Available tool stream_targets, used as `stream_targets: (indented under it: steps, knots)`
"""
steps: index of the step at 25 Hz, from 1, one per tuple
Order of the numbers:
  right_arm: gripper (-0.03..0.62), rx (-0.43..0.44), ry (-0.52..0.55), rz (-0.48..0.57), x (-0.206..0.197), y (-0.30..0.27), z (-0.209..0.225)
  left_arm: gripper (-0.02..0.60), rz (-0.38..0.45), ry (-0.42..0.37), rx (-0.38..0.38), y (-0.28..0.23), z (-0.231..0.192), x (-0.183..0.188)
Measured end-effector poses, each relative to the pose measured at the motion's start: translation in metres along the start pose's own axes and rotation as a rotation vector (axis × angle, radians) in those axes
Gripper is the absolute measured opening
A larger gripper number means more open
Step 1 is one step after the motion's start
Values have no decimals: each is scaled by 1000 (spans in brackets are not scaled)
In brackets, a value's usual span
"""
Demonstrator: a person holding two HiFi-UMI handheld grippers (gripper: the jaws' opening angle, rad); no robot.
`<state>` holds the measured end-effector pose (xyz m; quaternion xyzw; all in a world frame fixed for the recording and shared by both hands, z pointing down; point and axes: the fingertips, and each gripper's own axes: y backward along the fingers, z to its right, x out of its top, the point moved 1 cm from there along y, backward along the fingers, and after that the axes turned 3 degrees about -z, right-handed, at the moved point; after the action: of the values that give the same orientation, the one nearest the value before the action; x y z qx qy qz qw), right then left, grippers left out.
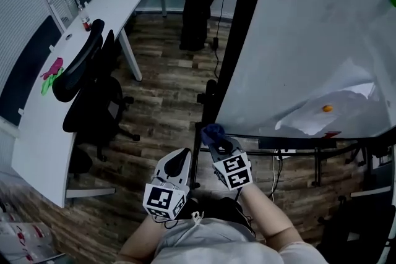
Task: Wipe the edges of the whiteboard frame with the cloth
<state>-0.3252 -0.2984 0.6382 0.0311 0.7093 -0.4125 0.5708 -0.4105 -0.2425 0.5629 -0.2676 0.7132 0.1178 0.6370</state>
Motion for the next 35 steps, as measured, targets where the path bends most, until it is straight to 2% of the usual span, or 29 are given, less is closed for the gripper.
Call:
stream_targets:
  steps: [3,7,14,17,21,25,29,35]
  knots:
    - [66,-15,5,-1,0,-6,9,20,1,-31,8,-1,-1,-6]
    - [66,-17,25,6,7,-3,11,20,-1,-20,14,-3,-7,-5]
    - [66,-31,41,39,53,25,7,20,13,-29,11,-4,-8,26]
    - [66,-30,19,38,75,42,6,20,23,-42,-7,-3,-1,48]
    - [66,-46,1,91,115,66,7,20,74,-103,-48,-4,14,90]
    - [66,-80,44,126,152,86,7,20,119,-111,-59,-2,17,121]
    - [67,-138,112,147,184,105,8,20,128,-120,-57,-3,17,144]
    - [67,-162,153,198,229,130,8,20,174,-138,-53,1,18,185]
